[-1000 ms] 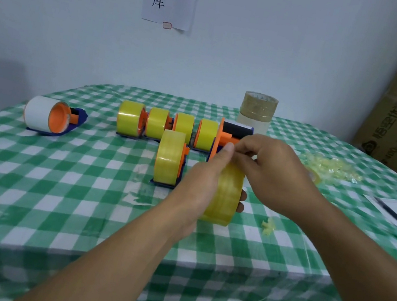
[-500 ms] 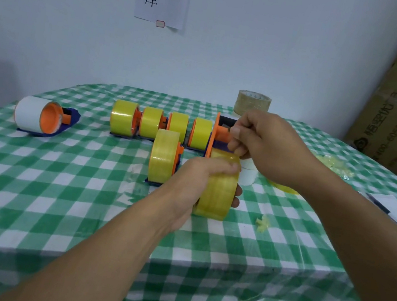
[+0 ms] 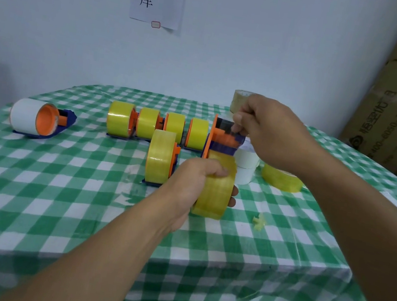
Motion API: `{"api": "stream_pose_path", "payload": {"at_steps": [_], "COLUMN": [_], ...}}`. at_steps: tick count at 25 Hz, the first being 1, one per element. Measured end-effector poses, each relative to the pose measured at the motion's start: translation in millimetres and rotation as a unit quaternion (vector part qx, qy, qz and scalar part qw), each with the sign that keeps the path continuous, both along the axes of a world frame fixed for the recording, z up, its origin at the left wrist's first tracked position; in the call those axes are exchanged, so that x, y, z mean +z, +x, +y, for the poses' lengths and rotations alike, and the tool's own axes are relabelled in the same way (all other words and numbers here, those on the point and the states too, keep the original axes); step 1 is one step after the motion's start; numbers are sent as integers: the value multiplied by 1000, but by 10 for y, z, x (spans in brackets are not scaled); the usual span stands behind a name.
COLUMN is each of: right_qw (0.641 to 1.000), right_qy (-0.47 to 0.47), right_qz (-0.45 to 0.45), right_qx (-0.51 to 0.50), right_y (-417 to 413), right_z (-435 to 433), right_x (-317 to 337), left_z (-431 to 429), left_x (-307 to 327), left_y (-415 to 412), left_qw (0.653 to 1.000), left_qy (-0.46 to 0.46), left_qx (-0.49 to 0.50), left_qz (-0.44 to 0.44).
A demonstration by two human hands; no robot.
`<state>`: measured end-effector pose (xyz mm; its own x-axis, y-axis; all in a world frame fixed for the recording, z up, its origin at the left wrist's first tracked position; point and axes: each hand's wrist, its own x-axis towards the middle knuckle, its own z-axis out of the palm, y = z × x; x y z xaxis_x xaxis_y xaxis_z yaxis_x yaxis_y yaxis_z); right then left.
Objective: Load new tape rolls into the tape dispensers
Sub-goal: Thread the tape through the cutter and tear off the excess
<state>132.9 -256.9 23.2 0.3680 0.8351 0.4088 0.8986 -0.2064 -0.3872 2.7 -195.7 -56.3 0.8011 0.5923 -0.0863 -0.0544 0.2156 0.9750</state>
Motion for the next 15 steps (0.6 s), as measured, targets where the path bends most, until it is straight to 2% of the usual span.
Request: {"api": "stream_pose_path", "payload": {"at_steps": [3,7,9,15], "right_qw": [1000,998,998,993], "right_qy": [-13,12,4,-6], "right_qz": [-14,60,62,112], "right_qx": [0,4,20,45], "right_y": [14,90,94,79], "right_z": [22,93,121,118], "right_x": [23,130,168,201], "left_z": [5,24,21,70], "left_x": [-32,-111,-111,-152], "left_y": [-6,-34,-32,30], "left_qw": [1000,999,999,999], "left_qy": [-1,10,9,24], "left_qx": [-4,8,14,33], "left_qz": [-10,-36,-39,7]}}
